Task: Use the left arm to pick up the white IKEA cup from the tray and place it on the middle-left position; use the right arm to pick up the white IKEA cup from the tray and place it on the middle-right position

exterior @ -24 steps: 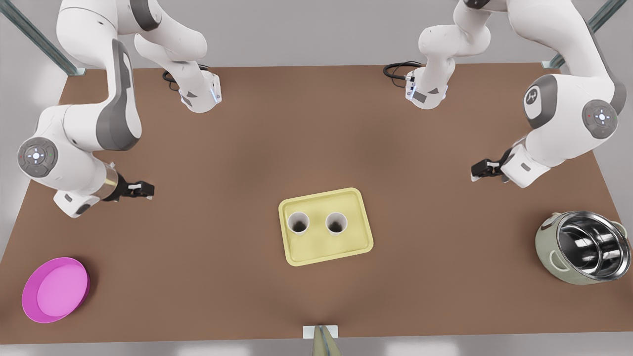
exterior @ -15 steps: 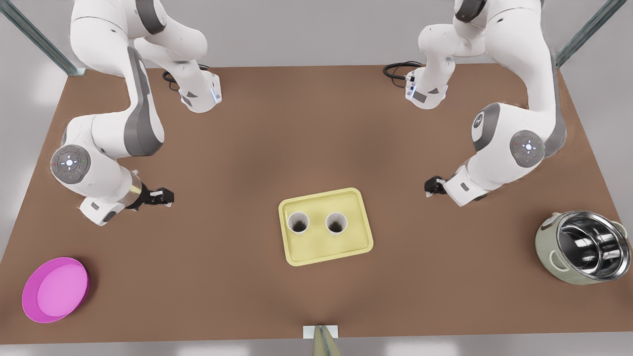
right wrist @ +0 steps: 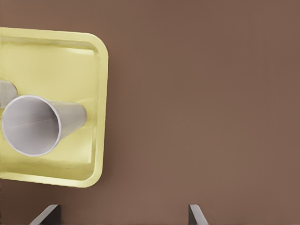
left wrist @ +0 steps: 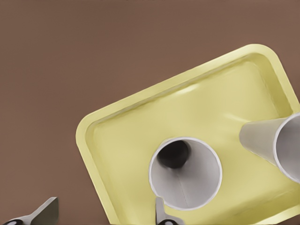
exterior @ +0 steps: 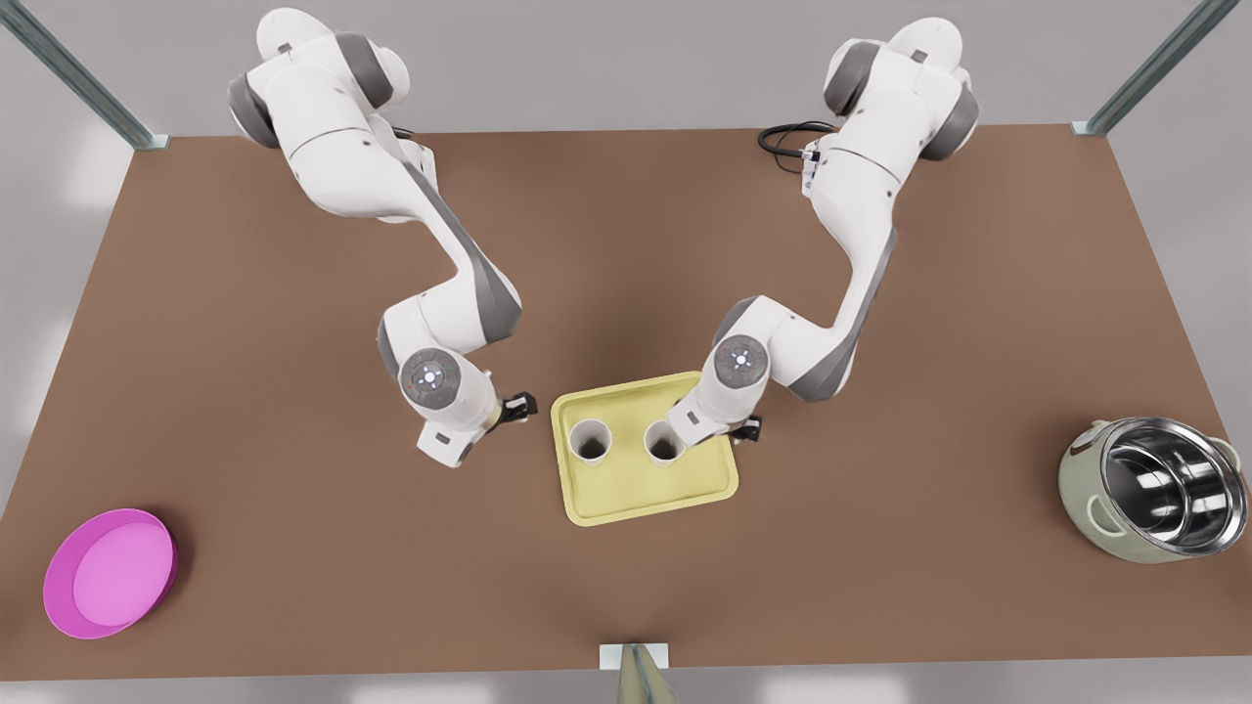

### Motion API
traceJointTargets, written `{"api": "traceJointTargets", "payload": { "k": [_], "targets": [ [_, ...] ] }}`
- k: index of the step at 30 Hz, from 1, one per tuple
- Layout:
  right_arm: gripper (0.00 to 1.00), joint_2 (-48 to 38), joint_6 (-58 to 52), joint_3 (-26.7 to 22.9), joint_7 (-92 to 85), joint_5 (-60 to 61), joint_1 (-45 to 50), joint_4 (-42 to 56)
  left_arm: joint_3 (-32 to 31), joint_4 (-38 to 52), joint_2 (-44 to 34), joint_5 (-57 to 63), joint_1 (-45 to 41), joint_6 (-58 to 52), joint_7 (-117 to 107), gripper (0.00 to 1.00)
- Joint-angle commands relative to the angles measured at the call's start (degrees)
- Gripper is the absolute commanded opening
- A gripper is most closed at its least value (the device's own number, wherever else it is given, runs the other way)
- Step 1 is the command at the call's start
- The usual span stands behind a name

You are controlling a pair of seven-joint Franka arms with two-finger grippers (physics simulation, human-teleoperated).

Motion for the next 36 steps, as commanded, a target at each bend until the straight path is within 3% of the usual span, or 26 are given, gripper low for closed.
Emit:
{"api": "traceJointTargets", "payload": {
  "k": [1,8,14,15,18,21,23,30,33,36],
  "targets": [
    [1.0,1.0,3.61,0.0,12.08,0.13,0.78,0.02,0.0,0.01,0.52,0.63,-0.08,4.04,-18.33,1.0],
    [1.0,6.62,14.68,-0.09,18.14,0.22,3.95,0.81,0.0,-0.08,3.42,0.63,-0.95,8.7,-19.12,1.0],
    [1.0,13.57,16.97,-0.09,17.96,0.13,6.67,8.28,0.08,-0.17,7.03,1.95,-1.66,12.65,-19.21,1.0],
    [1.0,13.83,16.97,-0.09,17.97,0.13,7.29,8.2,0.08,-0.17,7.12,1.95,-1.66,12.65,-19.21,0.96],
    [1.0,14.45,16.97,-0.09,17.88,-0.04,7.46,7.67,0.08,0.01,7.03,1.69,-1.66,12.65,-19.3,0.39],
    [1.0,15.24,16.97,-0.09,17.97,0.04,8.61,7.58,0.0,0.1,7.03,1.6,-2.01,12.65,-20.27,0.24],
    [1.0,15.33,16.97,-0.35,17.09,-0.04,8.25,7.49,0.0,0.1,6.94,1.6,-2.01,12.65,-20.09,0.16],
    [1.0,15.24,16.7,-0.79,15.42,-1.63,7.81,5.74,0.96,0.27,4.84,1.69,-1.22,7.74,-17.37,0.1],
    [1.0,14.1,16.61,-0.79,11.81,-1.63,7.55,2.57,0.52,0.27,-1.76,-3.5,9.41,-1.84,-1.11,0.1],
    [1.0,14.62,16.97,-0.7,11.46,-1.8,7.73,2.4,0.87,0.18,-1.14,-3.15,17.15,-1.76,9.17,0.1]
  ]
}}
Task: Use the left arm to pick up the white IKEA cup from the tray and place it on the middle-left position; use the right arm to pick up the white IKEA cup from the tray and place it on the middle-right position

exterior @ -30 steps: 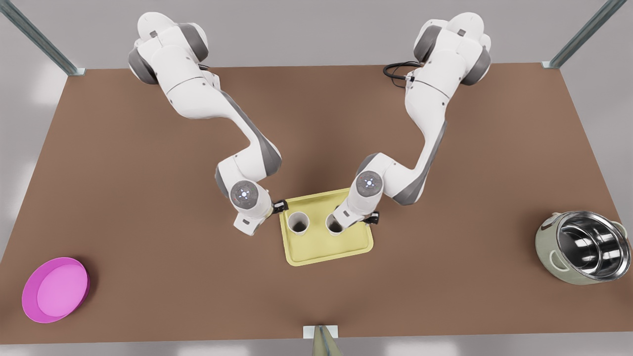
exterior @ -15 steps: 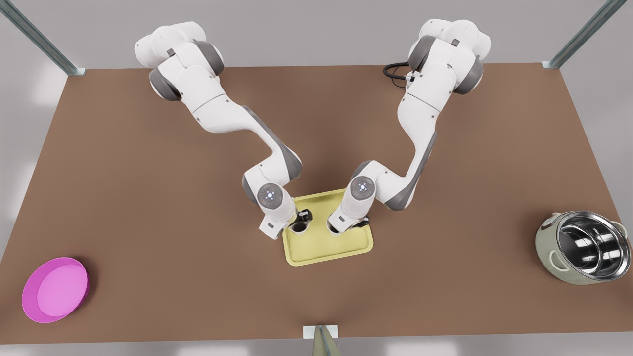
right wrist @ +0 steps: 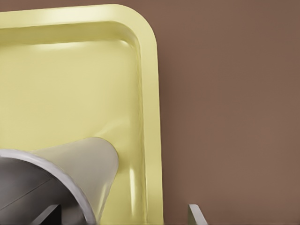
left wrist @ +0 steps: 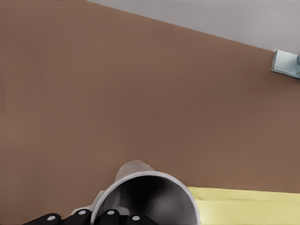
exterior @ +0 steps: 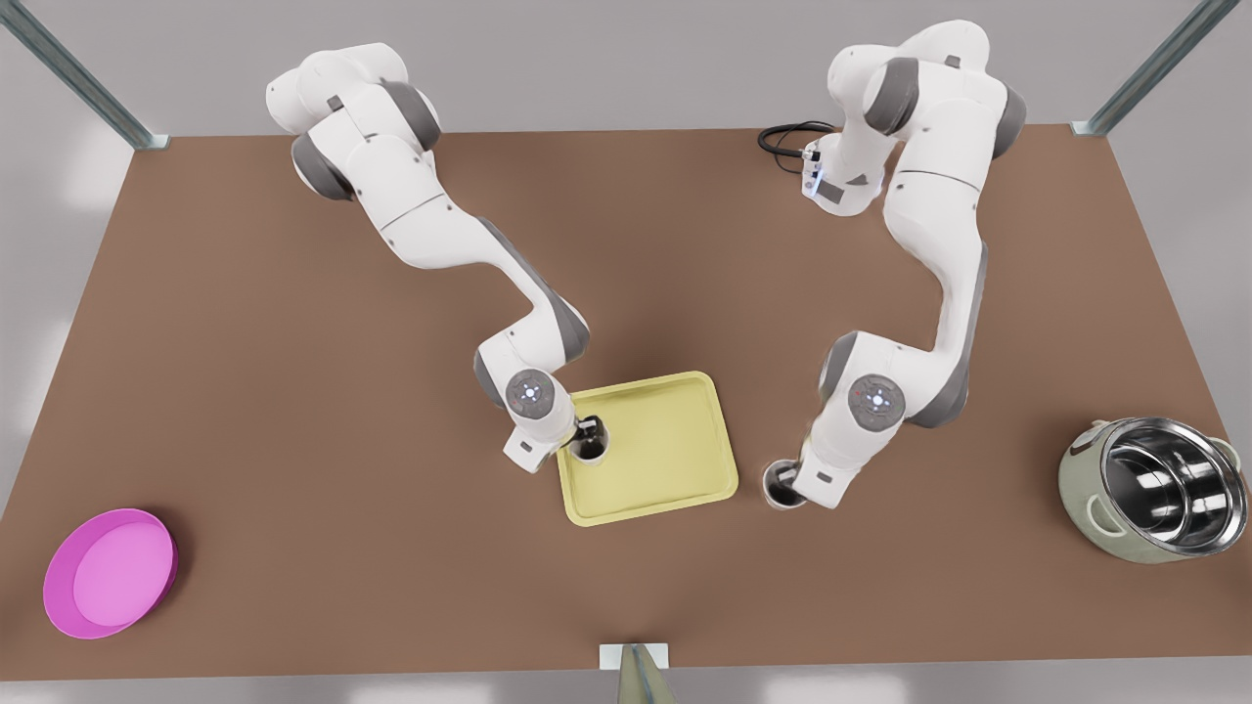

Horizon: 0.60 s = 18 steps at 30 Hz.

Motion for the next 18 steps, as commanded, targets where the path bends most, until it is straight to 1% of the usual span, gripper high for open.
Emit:
{"api": "traceJointTargets", "payload": {
  "k": [1,2,3,4,5,6,9,11,12,13,17,18],
  "targets": [
    [1.0,0.18,0.31,0.02,-1.79,-0.09,0.06,-0.08,0.06,-0.16,0.11,-1.81,3.64,-4.39,23.42,0.1],
    [0.99,0.18,1.8,0.1,-1.79,0.0,0.24,-0.25,0.06,-0.6,0.55,-1.64,5.14,-1.84,25.97,0.1],
    [0.65,0.18,1.81,0.02,-1.79,0.0,0.15,-0.16,0.15,-0.6,1.6,-1.46,5.85,0.09,26.94,0.1],
    [0.35,0.18,1.81,0.02,-1.79,0.0,0.15,-0.16,0.41,-0.6,2.65,-1.46,5.93,1.06,27.65,0.1],
    [0.26,0.09,1.81,0.02,-1.71,0.0,0.15,-0.08,0.5,-0.6,3.18,-1.55,6.11,1.5,28.0,0.1],
    [0.26,0.0,1.81,0.02,-1.62,0.09,0.15,-0.08,0.5,-0.6,4.5,-1.81,6.72,3.87,28.0,0.1],
    [0.14,-0.17,1.81,0.02,-1.62,0.09,-0.03,0.1,0.42,-0.16,6.17,-2.16,6.9,6.6,28.0,0.1],
    [0.14,-0.35,1.81,0.02,-1.62,0.09,-0.03,0.19,0.5,-0.16,6.96,-2.16,6.99,8.18,28.0,0.1],
    [0.15,-0.44,1.81,0.02,-1.62,0.17,-0.03,0.19,0.42,-0.16,7.05,-2.08,6.99,8.27,28.09,0.12],
    [0.15,-0.61,1.81,-0.07,-1.44,0.17,-0.03,0.19,0.5,-0.16,7.05,-1.99,6.99,8.27,28.09,1.0],
    [0.12,-0.61,1.81,0.02,-1.62,0.09,-0.11,0.19,0.5,-0.25,6.62,-1.29,7.08,7.83,28.88,1.0],
    [0.13,-0.61,1.81,0.02,-1.62,0.09,-0.11,0.19,0.41,-0.6,5.56,-0.58,7.08,6.08,28.79,1.0]
  ]
}}
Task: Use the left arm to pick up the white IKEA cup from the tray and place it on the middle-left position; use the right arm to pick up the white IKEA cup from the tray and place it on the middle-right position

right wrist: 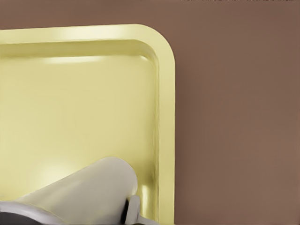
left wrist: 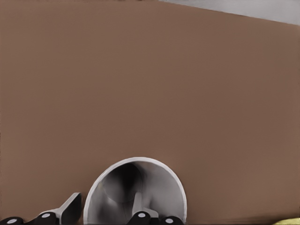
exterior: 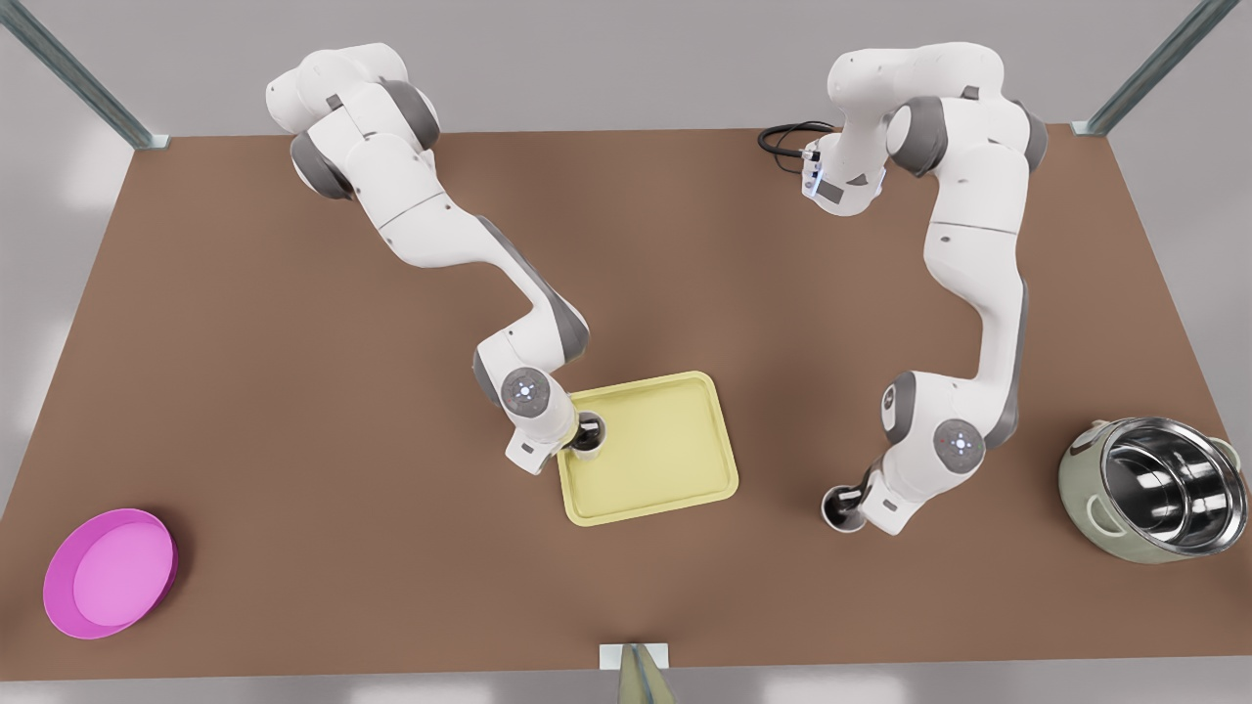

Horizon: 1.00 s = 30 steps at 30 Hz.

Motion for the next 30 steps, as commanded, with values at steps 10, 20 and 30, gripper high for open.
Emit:
{"api": "traceJointTargets", "payload": {
  "k": [10,20,30],
  "targets": [
    [0.22,-4.74,-1.28,-0.11,-8.38,-1.59,-8.54,-4.18,-0.55,-4.01,-27.67,0.98,-0.34,-34.88,9.93,1.0],
    [0.99,-6.14,-1.19,-0.02,-11.55,-1.41,-10.21,-6.12,-0.38,-18.71,-39.46,0.89,-0.34,-26.44,14.06,1.0],
    [1.0,-38.3,-27.28,-0.64,-11.64,-3.95,-22.43,-10.25,-0.2,-16.6,-39.28,0.89,-0.16,-26.7,14.23,1.0]
  ]
}}
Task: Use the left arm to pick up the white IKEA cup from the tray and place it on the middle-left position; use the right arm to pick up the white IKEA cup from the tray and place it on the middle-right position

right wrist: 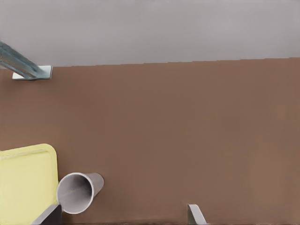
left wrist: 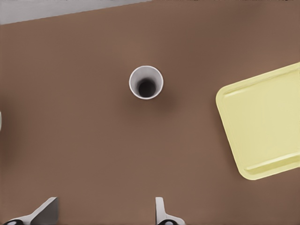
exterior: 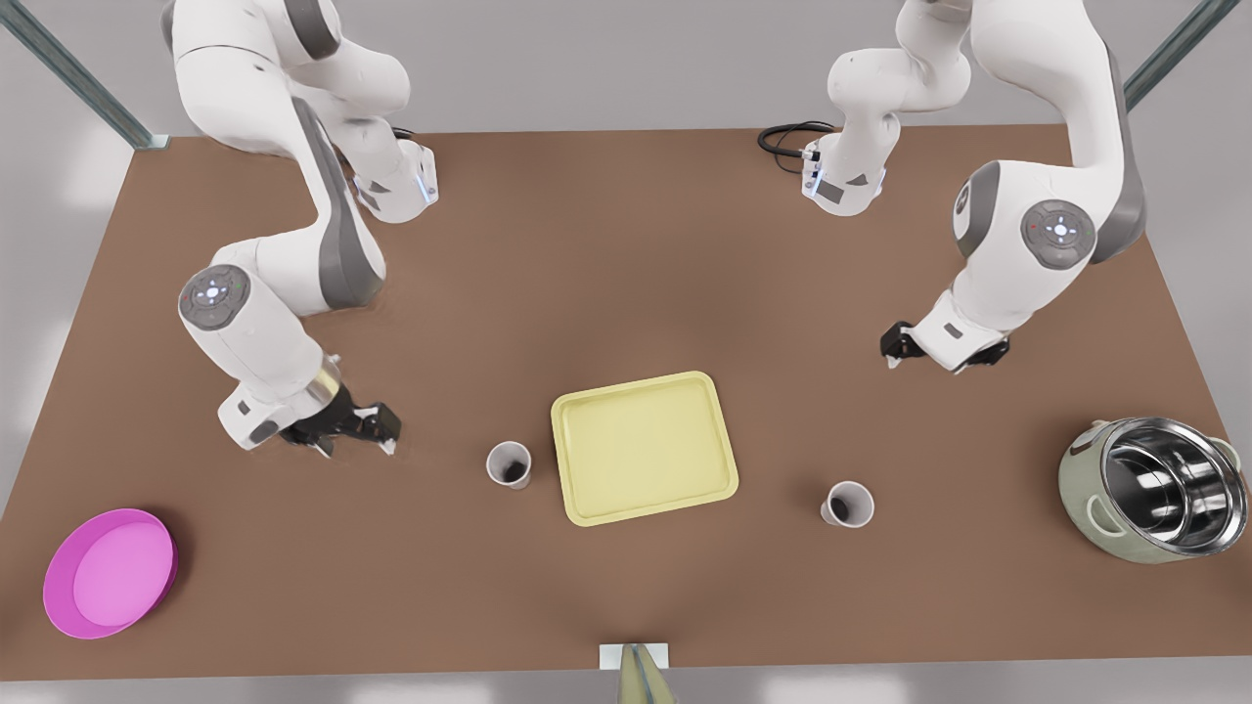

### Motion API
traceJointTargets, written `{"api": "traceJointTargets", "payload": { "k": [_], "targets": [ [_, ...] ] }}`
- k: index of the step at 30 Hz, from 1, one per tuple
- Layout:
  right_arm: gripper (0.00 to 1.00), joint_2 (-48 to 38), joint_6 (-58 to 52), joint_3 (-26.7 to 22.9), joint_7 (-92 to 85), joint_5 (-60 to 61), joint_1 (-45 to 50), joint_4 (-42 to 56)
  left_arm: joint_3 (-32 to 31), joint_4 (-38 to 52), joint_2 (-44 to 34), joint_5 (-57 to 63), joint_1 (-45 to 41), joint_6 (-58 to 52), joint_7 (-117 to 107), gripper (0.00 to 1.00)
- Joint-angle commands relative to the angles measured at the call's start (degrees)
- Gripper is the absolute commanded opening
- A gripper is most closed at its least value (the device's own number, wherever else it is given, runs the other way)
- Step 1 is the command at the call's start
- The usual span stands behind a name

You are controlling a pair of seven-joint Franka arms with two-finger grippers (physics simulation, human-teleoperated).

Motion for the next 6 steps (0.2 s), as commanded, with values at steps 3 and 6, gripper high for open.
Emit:
{"api": "traceJointTargets", "payload": {
  "k": [3,6],
  "targets": [
    [1.0,-8.85,-16.84,-4.15,-13.61,-3.61,-1.17,-7.27,0.08,0.3,0.03,-0.15,0.01,-0.43,3.09,1.0],
    [1.0,-6.39,-16.22,-4.15,-17.76,-1.15,-3.02,-6.3,0.08,0.3,0.11,-0.33,0.1,-0.43,2.92,1.0]
  ]
}}
